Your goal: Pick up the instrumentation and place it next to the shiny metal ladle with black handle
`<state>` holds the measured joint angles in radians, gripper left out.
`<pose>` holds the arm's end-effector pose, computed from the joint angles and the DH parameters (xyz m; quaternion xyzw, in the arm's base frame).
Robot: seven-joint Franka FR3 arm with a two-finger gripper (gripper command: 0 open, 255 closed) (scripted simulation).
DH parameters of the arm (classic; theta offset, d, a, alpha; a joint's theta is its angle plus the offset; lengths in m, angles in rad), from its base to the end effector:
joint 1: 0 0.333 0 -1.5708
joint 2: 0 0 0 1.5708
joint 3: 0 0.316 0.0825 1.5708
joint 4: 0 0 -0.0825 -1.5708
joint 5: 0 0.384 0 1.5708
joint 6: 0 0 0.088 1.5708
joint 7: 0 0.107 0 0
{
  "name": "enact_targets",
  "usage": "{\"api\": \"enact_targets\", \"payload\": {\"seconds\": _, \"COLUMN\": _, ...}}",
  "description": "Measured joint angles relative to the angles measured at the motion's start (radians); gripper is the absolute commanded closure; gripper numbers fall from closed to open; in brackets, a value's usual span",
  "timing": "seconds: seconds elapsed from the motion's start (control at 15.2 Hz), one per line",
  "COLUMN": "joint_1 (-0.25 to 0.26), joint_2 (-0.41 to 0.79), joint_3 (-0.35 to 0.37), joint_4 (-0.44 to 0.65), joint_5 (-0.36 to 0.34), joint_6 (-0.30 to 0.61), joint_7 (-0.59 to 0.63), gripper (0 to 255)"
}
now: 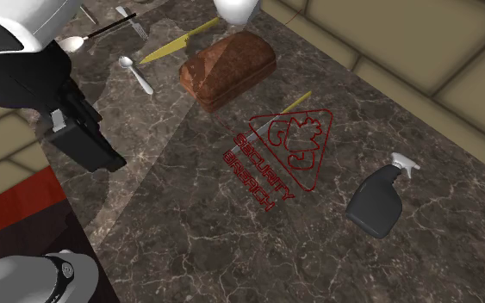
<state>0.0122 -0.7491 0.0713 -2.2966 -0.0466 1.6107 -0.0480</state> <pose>0.3209 0.0294 0.6104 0.9968 0.0571 0.0313 0.0473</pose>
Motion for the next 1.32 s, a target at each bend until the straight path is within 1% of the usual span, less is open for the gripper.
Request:
{"api": "enact_targets", "payload": {"seconds": 0.07, "joint_1": 0.0, "joint_2": 0.0, "joint_3": 0.0, "joint_4": 0.0, "joint_5": 0.0, "joint_6": 0.0, "joint_7": 0.0, "gripper": 0}}
{"api": "enact_targets", "payload": {"seconds": 0.2, "joint_1": 0.0, "joint_2": 0.026, "joint_3": 0.003, "joint_4": -0.006, "joint_5": 0.0, "joint_6": 0.035, "joint_7": 0.003, "gripper": 0}}
{"api": "enact_targets", "payload": {"seconds": 0.73, "joint_1": -0.004, "joint_2": 0.264, "joint_3": 0.026, "joint_4": 0.021, "joint_5": -0.008, "joint_6": 0.27, "joint_7": 0.031, "gripper": 0}}
{"api": "enact_targets", "payload": {"seconds": 0.79, "joint_1": -0.006, "joint_2": 0.307, "joint_3": 0.029, "joint_4": 0.044, "joint_5": -0.012, "joint_6": 0.296, "joint_7": 0.034, "gripper": 0}}
{"api": "enact_targets", "payload": {"seconds": 0.86, "joint_1": -0.006, "joint_2": 0.334, "joint_3": 0.032, "joint_4": 0.044, "joint_5": -0.014, "joint_6": 0.325, "joint_7": 0.038, "gripper": 0}}
{"api": "enact_targets", "payload": {"seconds": 1.32, "joint_1": -0.013, "joint_2": 0.584, "joint_3": 0.049, "joint_4": 0.167, "joint_5": -0.046, "joint_6": 0.474, "joint_7": 0.066, "gripper": 0}}
